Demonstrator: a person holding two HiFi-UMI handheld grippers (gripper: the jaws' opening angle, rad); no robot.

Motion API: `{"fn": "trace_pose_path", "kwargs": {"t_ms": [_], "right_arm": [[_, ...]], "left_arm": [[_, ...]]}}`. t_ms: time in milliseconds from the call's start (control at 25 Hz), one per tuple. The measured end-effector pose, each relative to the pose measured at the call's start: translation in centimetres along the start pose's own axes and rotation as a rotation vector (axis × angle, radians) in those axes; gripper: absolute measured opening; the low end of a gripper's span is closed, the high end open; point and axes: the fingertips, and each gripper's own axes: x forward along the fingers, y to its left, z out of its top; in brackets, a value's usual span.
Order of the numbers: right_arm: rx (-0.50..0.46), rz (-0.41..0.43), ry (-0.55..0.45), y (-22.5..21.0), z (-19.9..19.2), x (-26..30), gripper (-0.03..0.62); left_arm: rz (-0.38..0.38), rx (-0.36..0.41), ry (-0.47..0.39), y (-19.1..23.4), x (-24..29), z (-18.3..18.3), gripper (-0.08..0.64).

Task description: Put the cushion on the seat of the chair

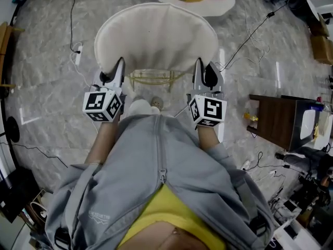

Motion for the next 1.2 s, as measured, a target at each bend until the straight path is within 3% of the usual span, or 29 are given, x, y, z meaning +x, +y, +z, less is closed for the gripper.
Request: {"fn": "trace_pose_path", "kwargs": {"t_ms": [480,1200], "right_arm": [[0.027,-0.045,0.119,0.8,-4.3,1.8,0.055],[0.021,-0.052,0.323,0.0,-18.0,6.5,0.054]], "left_arm": [[-0.034,-0.027,0.125,2.5,2.3,-3.5,0.061],[-0.05,-0.106,0.312,6.4,8.0,-16.8,0.061]]}}
